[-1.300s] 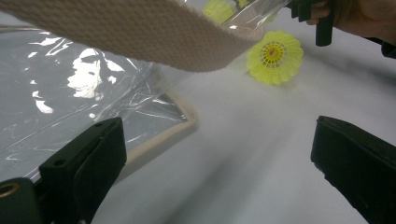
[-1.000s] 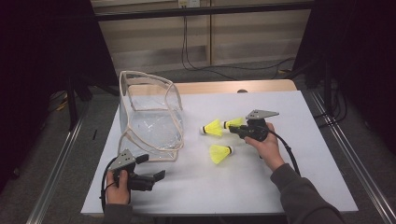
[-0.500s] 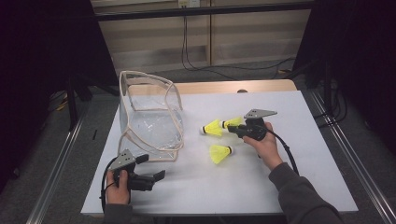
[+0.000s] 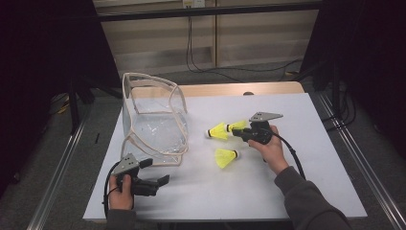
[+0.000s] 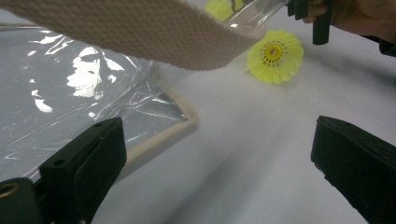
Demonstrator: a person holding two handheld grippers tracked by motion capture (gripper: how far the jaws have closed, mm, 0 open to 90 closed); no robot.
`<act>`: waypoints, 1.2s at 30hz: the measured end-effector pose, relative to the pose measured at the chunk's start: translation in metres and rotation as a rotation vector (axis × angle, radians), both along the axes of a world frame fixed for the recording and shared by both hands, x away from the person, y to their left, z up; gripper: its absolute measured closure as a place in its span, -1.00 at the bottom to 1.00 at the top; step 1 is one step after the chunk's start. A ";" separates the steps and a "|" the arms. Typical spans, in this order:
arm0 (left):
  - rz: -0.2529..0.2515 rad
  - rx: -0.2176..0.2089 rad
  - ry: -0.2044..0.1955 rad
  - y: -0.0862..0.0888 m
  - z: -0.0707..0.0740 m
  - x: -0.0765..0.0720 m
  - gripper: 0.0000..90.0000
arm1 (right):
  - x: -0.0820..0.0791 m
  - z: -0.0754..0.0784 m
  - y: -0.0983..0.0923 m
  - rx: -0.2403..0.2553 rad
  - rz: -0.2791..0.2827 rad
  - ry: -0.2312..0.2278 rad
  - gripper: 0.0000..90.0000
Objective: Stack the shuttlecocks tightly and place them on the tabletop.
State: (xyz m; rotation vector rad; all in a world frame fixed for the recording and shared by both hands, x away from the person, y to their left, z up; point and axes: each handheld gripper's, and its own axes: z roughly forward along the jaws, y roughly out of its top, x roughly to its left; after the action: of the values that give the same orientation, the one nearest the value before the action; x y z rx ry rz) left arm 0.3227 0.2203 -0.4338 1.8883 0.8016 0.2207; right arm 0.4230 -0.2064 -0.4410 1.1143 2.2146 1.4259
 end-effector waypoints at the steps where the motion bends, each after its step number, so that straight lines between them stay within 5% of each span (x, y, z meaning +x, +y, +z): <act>1: 0.001 0.000 0.000 0.000 0.000 0.000 -0.92 | 0.000 0.000 0.000 0.001 0.000 -0.001 0.93; 36: 0.001 0.002 -0.001 -0.001 -0.001 0.000 -0.92 | 0.004 -0.011 0.011 -0.032 0.032 0.021 0.92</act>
State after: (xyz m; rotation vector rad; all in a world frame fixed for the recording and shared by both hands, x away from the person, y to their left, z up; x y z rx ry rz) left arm 0.3229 0.2196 -0.4344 1.8895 0.8017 0.2225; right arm 0.4268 -0.1953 -0.4517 1.0930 2.2706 1.3932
